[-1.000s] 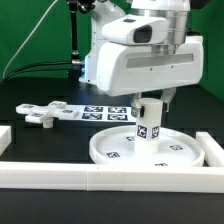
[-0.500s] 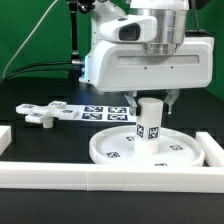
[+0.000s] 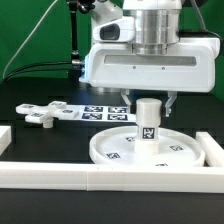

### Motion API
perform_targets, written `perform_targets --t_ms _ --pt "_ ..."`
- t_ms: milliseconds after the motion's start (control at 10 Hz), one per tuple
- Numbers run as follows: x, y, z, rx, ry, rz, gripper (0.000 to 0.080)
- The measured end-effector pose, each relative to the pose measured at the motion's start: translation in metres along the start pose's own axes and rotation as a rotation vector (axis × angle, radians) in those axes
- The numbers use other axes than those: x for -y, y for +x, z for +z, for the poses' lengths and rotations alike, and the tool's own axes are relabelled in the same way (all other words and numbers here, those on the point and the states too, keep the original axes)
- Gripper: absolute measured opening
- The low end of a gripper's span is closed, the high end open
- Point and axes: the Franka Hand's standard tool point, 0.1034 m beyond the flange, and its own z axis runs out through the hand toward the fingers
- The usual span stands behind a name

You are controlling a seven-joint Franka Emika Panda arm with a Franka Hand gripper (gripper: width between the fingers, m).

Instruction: Assemble round table

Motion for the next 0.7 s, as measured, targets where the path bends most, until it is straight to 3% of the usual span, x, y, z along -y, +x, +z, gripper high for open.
perform_targets --t_ms 600,700 --pt "0.0007 0.0032 -0.0004 -0.002 0.032 0.370 0.0407" --pt "-0.0011 0.0042 -0.0002 0.012 0.057 0.478 0.0407"
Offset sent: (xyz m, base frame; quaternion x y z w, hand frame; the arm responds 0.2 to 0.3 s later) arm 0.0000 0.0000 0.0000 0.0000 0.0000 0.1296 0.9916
